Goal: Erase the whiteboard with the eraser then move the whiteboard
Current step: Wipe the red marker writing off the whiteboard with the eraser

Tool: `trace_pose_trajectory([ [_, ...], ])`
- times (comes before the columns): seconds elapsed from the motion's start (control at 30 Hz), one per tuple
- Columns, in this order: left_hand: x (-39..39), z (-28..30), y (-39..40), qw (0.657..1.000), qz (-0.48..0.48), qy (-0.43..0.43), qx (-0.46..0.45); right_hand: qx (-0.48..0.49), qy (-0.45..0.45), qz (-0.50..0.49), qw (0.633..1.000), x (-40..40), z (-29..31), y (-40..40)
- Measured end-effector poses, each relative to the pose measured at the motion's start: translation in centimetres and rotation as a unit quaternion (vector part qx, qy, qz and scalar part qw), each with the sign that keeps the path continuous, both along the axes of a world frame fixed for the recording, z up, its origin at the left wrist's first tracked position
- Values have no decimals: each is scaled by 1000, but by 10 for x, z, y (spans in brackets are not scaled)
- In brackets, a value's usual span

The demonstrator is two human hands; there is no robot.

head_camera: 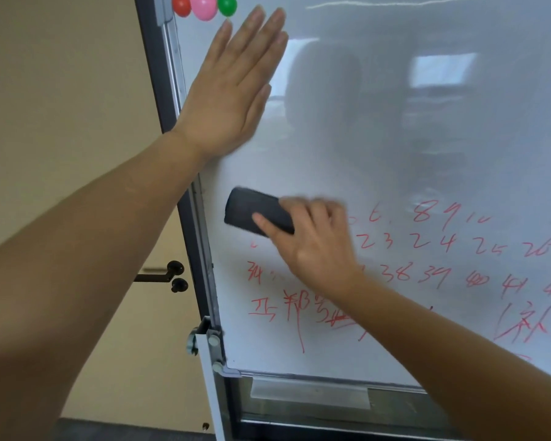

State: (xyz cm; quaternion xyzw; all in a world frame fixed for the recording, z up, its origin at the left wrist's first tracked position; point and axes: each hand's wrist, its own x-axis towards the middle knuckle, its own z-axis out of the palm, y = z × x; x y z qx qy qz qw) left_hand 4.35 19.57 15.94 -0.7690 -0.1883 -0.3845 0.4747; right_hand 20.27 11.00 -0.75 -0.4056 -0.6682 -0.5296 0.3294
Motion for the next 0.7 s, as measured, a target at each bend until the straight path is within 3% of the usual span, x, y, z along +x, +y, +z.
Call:
trace_pose_trajectory([
  [0.13, 1, 0, -1, 1000, -9, -4, -4, 35, 65, -16, 997, 4, 17, 5],
  [0.27, 1, 0, -2, 1000, -13, -3, -6, 33, 75, -26, 996, 1, 11, 5],
  [0.7, 8, -6, -4, 1000, 4, -24, -8, -49, -15, -2, 999, 6, -43, -7],
])
